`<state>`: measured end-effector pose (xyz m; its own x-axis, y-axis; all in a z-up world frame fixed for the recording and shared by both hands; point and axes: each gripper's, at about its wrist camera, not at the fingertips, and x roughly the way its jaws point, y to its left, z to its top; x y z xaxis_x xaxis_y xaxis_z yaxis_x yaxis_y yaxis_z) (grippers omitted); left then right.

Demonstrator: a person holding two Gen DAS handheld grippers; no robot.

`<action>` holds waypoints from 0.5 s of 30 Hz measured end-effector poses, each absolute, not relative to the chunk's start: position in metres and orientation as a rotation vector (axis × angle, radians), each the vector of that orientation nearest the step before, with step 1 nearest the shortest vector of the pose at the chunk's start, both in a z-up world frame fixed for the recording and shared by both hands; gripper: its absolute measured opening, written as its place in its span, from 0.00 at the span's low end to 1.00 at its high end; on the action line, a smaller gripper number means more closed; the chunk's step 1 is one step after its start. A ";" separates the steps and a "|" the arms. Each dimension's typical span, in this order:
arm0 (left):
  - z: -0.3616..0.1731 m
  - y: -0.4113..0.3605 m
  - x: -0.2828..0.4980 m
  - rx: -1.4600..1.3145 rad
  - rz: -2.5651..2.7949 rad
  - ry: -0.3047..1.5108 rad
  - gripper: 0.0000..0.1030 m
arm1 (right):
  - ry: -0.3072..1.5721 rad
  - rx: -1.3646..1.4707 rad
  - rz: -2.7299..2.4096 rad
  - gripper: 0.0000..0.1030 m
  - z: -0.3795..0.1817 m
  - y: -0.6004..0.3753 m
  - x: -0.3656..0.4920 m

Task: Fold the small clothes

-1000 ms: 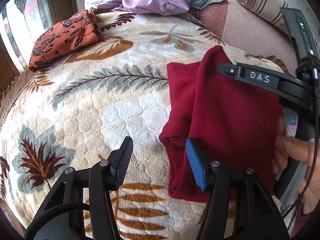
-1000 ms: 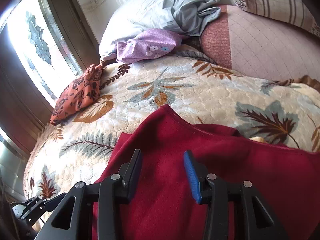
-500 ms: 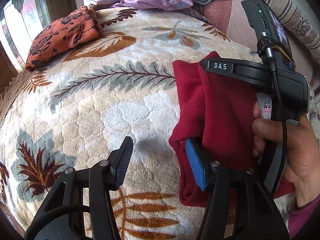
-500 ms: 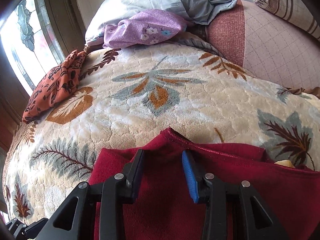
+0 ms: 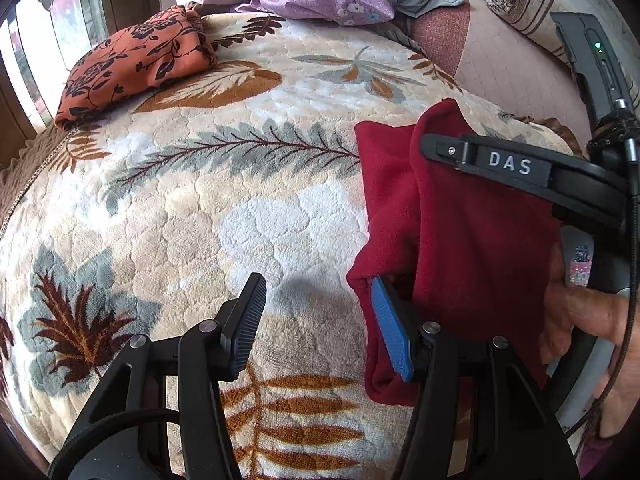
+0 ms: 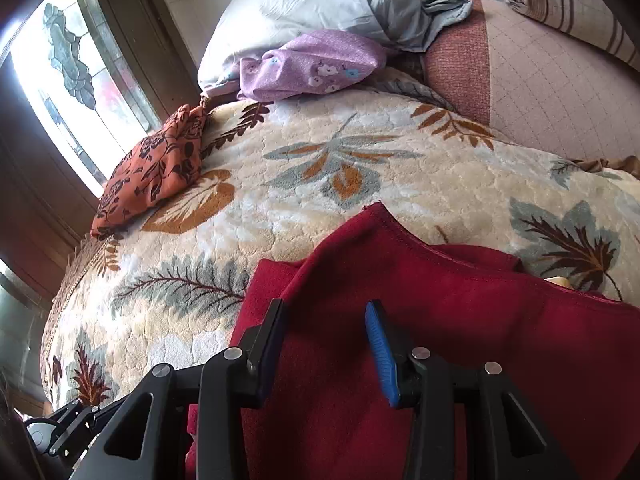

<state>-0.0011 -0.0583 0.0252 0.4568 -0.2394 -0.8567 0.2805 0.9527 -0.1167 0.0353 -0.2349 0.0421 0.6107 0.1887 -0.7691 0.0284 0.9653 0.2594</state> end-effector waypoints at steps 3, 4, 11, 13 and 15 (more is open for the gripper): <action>0.024 -0.055 0.001 -0.002 -0.342 1.061 0.54 | 0.933 0.216 0.067 0.38 0.033 -0.227 0.044; 0.025 -0.055 0.001 -0.013 -0.348 1.065 0.54 | 0.945 0.210 0.058 0.38 0.028 -0.226 0.049; 0.030 -0.048 0.004 -0.121 -0.394 1.086 0.54 | 0.993 0.203 0.059 0.45 0.024 -0.227 0.064; 0.034 -0.044 0.004 -0.153 -0.411 1.075 0.54 | 1.000 0.232 0.074 0.46 0.028 -0.230 0.060; 0.037 -0.041 0.006 -0.189 -0.428 1.069 0.59 | 0.995 0.293 0.091 0.47 0.034 -0.236 0.053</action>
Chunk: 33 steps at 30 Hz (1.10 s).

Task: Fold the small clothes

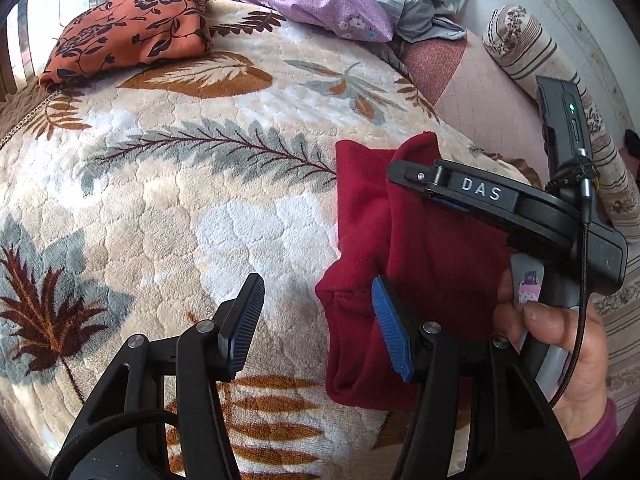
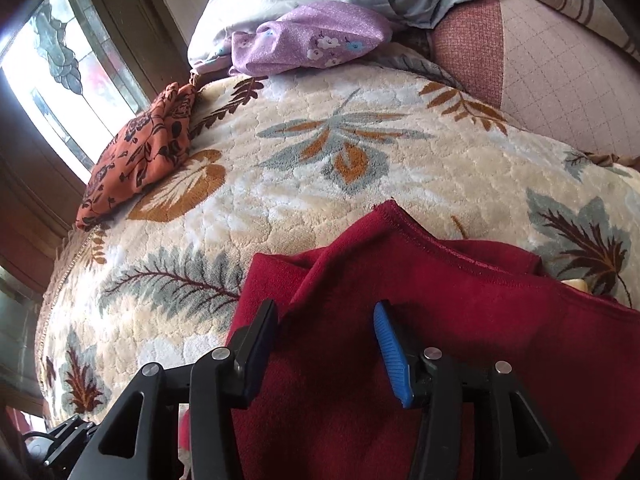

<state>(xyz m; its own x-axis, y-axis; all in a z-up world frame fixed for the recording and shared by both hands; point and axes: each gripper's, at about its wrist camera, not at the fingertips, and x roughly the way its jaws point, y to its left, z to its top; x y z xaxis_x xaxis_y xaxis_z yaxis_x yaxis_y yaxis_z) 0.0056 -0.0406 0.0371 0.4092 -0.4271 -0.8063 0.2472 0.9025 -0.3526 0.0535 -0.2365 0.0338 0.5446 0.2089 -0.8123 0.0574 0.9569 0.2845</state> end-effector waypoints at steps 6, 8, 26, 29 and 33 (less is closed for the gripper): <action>0.031 -0.044 0.011 -0.299 -0.496 1.119 0.74 | 0.977 0.409 0.111 0.67 0.046 -0.251 0.037; 0.030 -0.051 0.010 -0.269 -0.494 1.112 0.74 | 0.983 0.404 0.120 0.67 0.050 -0.252 0.034; 0.016 -0.078 0.008 -0.129 -0.442 1.064 0.74 | 1.019 0.404 0.149 0.67 0.046 -0.260 0.022; 0.016 -0.081 0.007 -0.118 -0.440 1.053 0.74 | 1.024 0.414 0.144 0.67 0.045 -0.264 0.019; 0.015 -0.084 0.006 -0.104 -0.440 1.037 0.74 | 1.030 0.449 0.141 0.67 0.043 -0.272 0.016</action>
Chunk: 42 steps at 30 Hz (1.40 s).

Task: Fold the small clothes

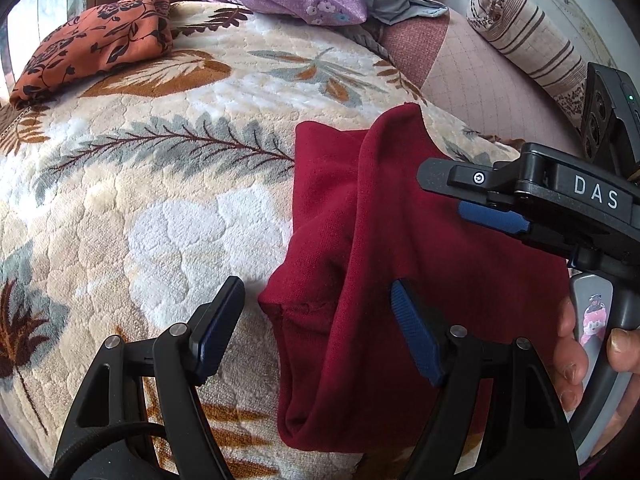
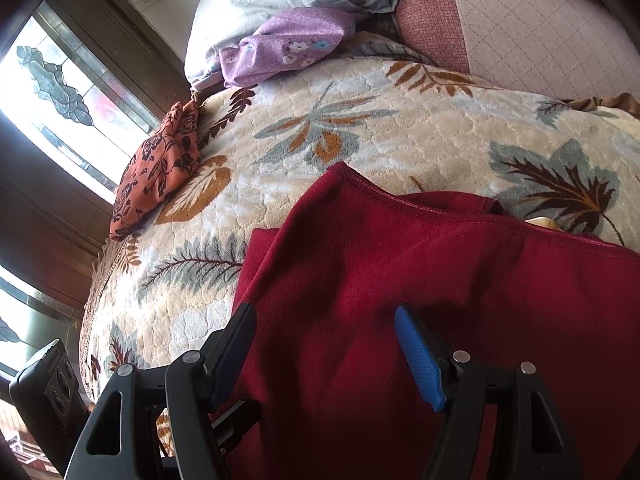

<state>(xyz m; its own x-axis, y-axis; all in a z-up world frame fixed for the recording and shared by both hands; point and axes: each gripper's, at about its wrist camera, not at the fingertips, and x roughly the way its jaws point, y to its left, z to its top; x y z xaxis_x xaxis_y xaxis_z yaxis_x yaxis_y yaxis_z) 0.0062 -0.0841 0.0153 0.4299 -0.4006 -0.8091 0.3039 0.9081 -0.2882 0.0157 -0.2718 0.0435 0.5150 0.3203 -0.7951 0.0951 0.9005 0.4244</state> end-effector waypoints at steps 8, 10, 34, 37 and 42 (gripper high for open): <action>0.014 -0.091 0.006 -0.101 -0.473 1.010 0.66 | 1.028 0.463 0.132 0.68 0.046 -0.277 0.013; 0.014 -0.090 0.007 -0.110 -0.479 1.008 0.59 | 1.027 0.466 0.134 0.68 0.046 -0.278 0.013; 0.059 -0.108 -0.033 -0.040 -0.668 0.802 0.29 | 1.205 0.270 0.233 0.81 0.056 -0.227 0.063; 0.057 -0.107 -0.030 -0.052 -0.667 0.812 0.29 | 1.274 0.137 0.262 0.81 0.049 -0.211 0.073; 0.055 -0.109 -0.027 -0.043 -0.667 0.811 0.29 | 1.340 -0.042 0.236 0.80 0.041 -0.191 0.083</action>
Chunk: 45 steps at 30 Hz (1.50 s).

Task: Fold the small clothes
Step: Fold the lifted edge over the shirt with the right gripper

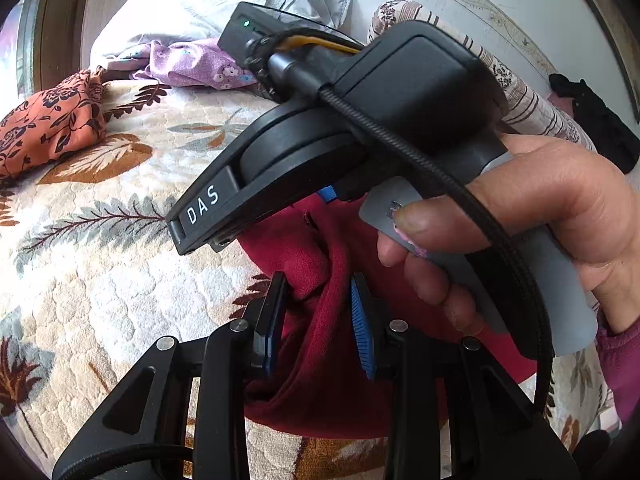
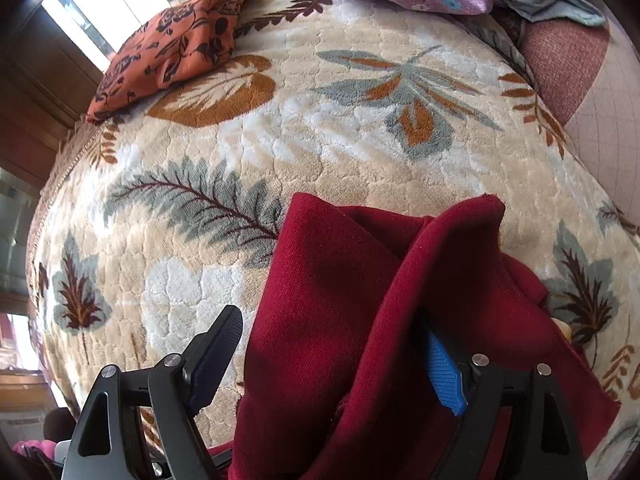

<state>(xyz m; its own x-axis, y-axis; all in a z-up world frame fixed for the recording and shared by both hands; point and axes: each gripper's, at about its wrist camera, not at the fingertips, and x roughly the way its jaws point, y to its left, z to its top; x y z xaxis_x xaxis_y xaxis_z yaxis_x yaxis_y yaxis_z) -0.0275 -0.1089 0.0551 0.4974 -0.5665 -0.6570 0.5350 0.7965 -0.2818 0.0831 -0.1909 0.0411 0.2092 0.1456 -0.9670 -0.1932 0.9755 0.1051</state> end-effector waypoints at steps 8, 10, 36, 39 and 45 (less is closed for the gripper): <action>0.056 -0.110 -0.032 -0.029 -0.683 0.809 0.29 | 1.204 0.020 0.173 0.35 0.058 -0.216 0.073; 0.057 -0.112 -0.035 -0.016 -0.690 0.811 0.29 | 1.161 0.070 0.184 0.29 0.065 -0.229 0.063; 0.043 -0.129 -0.038 0.033 -0.705 0.840 0.34 | 1.120 0.321 0.173 0.53 0.047 -0.269 0.048; 0.042 -0.129 -0.037 0.032 -0.699 0.846 0.34 | 1.146 0.266 0.183 0.53 0.040 -0.255 0.059; 0.039 -0.124 -0.030 0.006 -0.671 0.878 0.34 | 1.148 0.223 0.161 0.42 0.034 -0.248 0.064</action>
<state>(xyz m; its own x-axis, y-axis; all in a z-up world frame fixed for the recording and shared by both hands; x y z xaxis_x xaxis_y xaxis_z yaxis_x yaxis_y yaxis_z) -0.0301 -0.1243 0.0390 0.4490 -0.5396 -0.7121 0.5448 0.7971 -0.2605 0.0638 -0.2478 0.0345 0.4025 0.2403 -0.8833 -0.0124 0.9663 0.2572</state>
